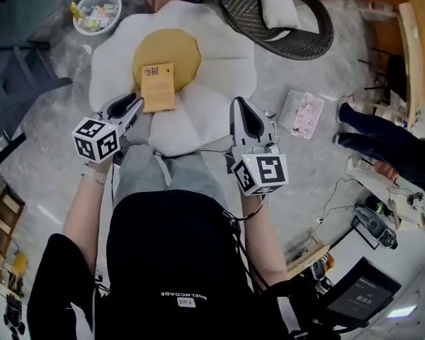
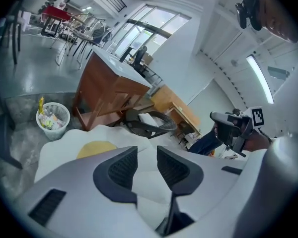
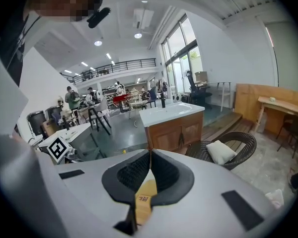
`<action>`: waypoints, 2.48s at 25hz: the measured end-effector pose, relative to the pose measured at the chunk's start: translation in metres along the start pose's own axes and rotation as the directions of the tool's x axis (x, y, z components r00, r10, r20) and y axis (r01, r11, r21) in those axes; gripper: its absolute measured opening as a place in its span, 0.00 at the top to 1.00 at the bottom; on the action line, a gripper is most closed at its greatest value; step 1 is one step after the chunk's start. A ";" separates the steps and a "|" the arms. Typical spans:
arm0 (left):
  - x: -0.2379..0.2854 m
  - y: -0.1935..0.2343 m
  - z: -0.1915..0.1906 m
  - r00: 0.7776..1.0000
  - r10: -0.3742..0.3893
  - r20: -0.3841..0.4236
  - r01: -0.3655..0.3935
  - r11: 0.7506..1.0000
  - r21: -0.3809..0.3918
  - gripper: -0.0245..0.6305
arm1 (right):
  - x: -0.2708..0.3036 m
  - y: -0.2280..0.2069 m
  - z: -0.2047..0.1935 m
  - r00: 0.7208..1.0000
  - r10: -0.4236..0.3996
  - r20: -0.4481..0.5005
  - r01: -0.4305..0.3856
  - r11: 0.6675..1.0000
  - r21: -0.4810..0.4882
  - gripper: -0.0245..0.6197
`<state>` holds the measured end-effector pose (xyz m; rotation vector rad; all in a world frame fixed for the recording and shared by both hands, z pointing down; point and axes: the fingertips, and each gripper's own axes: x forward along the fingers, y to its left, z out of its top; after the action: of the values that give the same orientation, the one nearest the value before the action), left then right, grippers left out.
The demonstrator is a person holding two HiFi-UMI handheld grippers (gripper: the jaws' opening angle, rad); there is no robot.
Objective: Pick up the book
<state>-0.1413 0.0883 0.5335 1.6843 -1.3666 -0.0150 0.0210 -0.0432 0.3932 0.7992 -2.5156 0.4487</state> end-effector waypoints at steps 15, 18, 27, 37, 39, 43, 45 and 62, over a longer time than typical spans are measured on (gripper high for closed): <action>0.049 0.081 -0.080 0.995 0.032 -0.095 -0.045 0.990 -0.133 0.68 | 0.057 -0.004 -0.047 0.997 0.026 -0.076 -0.027 0.999 -0.016 0.92; 0.062 0.095 -0.095 0.992 0.030 -0.125 -0.048 0.988 -0.148 0.67 | 0.064 -0.005 -0.056 0.996 0.027 -0.086 -0.028 1.000 -0.012 0.92; 0.085 0.138 -0.133 0.984 0.034 -0.172 -0.075 0.969 -0.237 0.63 | 0.082 0.000 -0.087 0.992 0.051 -0.116 -0.052 0.999 -0.001 0.92; 0.113 0.172 -0.178 0.976 0.032 -0.217 -0.090 0.961 -0.263 0.62 | 0.093 0.003 -0.131 0.988 0.063 -0.144 -0.060 0.998 0.028 0.92; 0.120 0.180 -0.187 0.975 0.028 -0.220 -0.090 0.956 -0.278 0.62 | 0.096 0.003 -0.140 0.986 0.065 -0.153 -0.062 0.998 0.026 0.92; 0.134 0.192 -0.201 0.976 0.017 -0.216 -0.085 0.947 -0.309 0.62 | 0.103 0.001 -0.154 0.983 0.067 -0.171 -0.063 0.998 0.026 0.92; 0.140 0.199 -0.211 0.975 0.017 -0.222 -0.088 0.945 -0.314 0.62 | 0.107 0.002 -0.162 0.981 0.070 -0.180 -0.067 0.997 0.025 0.92; 0.190 0.267 -0.254 0.967 0.010 -0.255 -0.115 0.910 -0.398 0.58 | 0.122 0.005 -0.227 0.973 0.049 -0.225 -0.027 0.995 0.100 0.92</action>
<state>-0.1379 0.1184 0.9468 1.2424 -1.1345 -0.0497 0.0034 0.0036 0.6461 0.6932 -2.3139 0.6417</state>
